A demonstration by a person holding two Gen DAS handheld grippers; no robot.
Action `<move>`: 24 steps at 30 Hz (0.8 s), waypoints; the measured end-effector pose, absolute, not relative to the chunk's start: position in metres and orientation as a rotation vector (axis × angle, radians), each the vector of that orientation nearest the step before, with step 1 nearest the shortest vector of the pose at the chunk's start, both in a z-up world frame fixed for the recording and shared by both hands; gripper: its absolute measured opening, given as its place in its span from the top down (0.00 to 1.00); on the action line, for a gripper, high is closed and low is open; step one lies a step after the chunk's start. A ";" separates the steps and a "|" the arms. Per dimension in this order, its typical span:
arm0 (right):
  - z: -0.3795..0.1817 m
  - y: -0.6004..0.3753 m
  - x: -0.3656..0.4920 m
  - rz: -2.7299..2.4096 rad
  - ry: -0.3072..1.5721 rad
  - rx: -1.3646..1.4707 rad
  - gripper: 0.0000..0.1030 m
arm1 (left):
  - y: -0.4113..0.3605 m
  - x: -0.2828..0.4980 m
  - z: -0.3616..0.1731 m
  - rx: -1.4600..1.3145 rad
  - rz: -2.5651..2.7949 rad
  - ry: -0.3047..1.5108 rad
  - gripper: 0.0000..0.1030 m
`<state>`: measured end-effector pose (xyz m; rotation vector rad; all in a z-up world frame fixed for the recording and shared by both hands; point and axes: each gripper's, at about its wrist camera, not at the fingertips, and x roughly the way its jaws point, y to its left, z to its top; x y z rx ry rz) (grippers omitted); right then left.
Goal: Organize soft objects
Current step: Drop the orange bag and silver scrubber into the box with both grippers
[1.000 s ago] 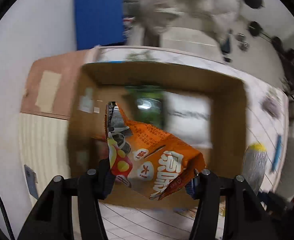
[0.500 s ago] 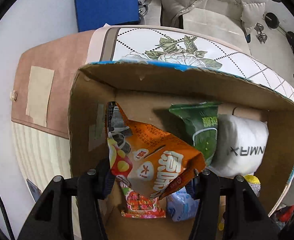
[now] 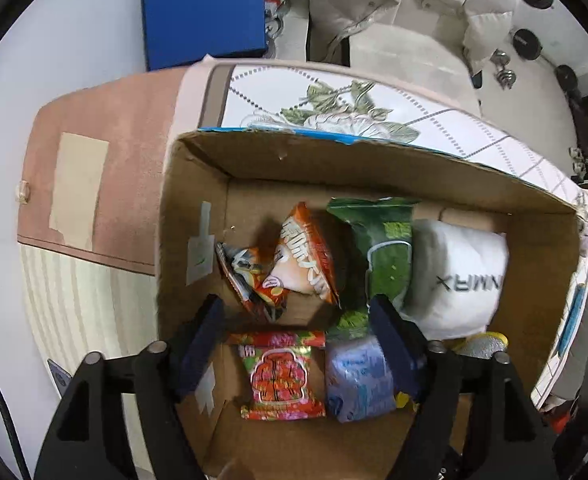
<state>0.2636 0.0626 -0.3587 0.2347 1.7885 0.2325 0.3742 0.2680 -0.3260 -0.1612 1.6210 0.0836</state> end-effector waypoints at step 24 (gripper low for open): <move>-0.181 0.017 0.198 0.156 1.383 0.024 0.00 | 0.221 0.214 -0.175 -0.087 0.090 1.235 0.04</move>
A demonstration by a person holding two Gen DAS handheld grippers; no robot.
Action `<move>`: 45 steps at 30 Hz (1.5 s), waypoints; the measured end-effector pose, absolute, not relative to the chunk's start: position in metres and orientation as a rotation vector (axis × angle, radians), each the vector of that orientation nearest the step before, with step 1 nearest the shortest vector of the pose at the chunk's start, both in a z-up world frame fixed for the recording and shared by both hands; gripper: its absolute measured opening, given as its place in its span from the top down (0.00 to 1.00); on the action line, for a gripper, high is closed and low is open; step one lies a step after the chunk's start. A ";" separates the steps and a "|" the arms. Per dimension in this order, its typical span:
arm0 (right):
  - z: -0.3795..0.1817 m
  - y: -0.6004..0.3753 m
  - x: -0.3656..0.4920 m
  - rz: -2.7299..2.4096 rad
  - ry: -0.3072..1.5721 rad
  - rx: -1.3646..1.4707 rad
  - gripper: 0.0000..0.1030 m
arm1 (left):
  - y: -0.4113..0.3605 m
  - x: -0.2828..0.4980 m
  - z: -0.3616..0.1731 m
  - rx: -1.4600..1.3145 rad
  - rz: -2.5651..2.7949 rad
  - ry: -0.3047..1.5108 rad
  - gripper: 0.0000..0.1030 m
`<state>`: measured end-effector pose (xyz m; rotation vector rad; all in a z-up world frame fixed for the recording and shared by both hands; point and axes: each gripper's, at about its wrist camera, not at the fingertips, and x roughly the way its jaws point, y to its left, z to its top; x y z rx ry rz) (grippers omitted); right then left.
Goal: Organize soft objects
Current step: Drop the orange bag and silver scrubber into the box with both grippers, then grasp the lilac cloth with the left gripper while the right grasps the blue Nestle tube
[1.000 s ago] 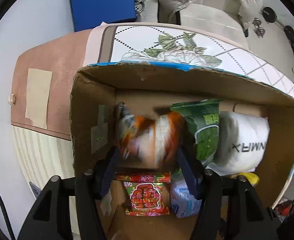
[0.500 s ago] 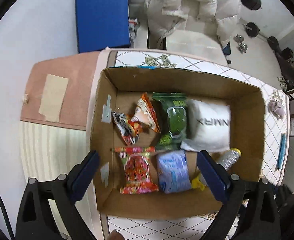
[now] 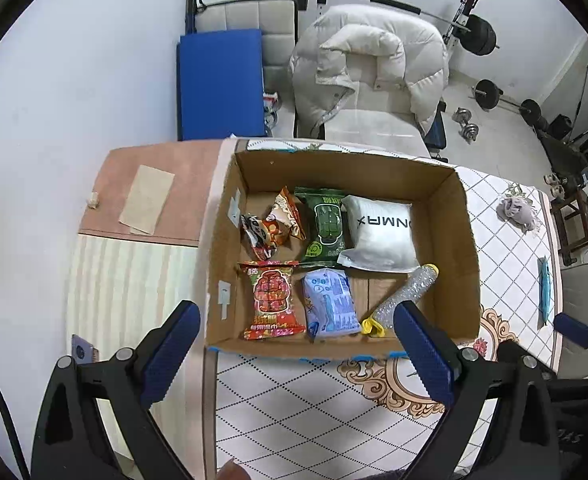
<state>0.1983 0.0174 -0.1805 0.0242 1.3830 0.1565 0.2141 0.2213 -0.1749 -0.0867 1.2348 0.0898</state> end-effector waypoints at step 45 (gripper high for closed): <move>-0.384 -0.411 0.286 -0.218 1.671 0.365 0.00 | -0.315 0.443 -0.375 1.139 -0.573 1.143 0.01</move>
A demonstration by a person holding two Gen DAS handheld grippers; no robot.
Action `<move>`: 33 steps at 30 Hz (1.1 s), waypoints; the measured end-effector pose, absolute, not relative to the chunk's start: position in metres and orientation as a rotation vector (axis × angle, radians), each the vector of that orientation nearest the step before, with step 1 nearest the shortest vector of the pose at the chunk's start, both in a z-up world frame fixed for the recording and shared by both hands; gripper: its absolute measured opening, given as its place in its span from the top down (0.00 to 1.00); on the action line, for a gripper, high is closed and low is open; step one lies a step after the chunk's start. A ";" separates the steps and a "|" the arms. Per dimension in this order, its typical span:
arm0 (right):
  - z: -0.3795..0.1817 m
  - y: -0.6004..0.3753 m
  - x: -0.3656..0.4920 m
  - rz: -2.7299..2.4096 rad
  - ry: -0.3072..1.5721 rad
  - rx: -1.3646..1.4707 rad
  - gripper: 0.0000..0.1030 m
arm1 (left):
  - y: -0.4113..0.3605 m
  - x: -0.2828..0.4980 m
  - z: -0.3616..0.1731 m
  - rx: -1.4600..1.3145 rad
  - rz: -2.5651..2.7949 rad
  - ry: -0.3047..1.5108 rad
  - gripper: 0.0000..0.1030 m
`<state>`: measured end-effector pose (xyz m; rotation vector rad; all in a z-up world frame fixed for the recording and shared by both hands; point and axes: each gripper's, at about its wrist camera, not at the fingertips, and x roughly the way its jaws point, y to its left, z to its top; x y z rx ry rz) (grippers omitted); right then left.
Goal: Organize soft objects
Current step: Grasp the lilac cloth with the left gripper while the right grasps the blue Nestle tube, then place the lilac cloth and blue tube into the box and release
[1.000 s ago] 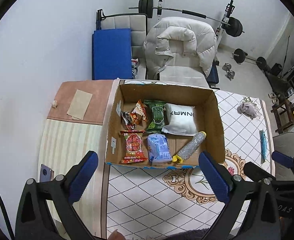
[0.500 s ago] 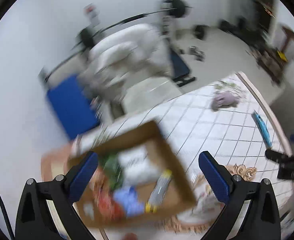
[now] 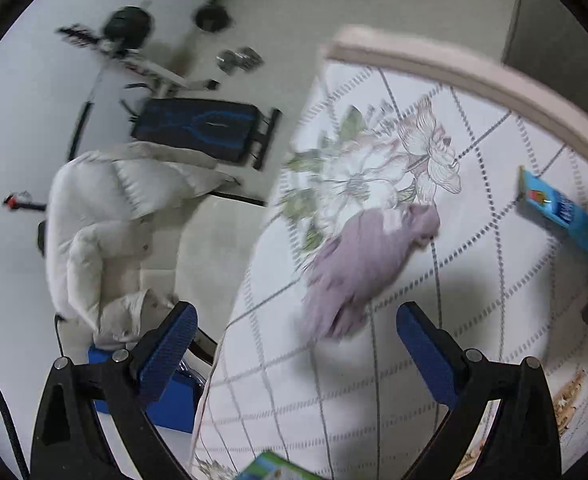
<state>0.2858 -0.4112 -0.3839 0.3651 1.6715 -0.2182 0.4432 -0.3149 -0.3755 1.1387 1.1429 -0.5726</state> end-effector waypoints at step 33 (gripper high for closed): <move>-0.295 -0.295 0.262 0.032 1.557 0.490 0.83 | -0.109 0.390 -0.252 0.043 -0.503 1.479 0.58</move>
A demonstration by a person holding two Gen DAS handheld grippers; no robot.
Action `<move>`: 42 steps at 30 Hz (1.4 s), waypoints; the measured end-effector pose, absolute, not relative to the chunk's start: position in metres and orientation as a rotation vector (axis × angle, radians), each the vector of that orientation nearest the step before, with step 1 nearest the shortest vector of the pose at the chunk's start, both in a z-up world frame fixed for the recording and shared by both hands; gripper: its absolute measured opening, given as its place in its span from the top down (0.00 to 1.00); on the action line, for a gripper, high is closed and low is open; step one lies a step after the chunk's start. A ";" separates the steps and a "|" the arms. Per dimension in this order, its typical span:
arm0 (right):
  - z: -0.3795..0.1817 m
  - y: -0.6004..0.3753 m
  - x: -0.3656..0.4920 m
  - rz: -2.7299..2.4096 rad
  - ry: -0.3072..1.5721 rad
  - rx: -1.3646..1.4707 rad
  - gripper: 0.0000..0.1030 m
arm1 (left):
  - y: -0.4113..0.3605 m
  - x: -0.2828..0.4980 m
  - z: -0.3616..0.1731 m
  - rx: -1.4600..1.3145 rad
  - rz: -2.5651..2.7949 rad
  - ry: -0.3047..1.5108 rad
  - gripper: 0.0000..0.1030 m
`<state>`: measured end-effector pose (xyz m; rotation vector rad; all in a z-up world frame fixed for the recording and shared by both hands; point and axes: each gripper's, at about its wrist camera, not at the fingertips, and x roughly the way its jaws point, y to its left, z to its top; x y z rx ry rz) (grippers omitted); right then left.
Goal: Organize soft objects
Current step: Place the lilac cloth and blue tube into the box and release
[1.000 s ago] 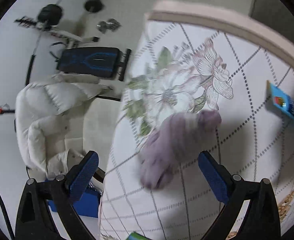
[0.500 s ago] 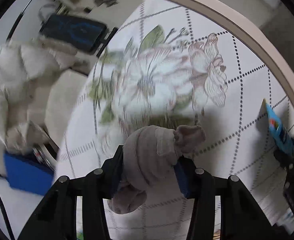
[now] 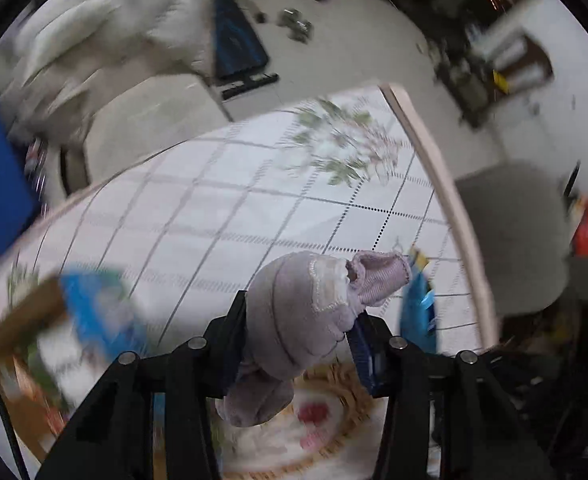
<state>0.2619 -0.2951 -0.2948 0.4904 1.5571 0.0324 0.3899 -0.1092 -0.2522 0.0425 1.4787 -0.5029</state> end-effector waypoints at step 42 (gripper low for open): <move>-0.296 -0.058 0.304 0.131 1.651 0.351 0.40 | 0.093 0.419 -0.306 -0.225 -0.278 1.721 0.32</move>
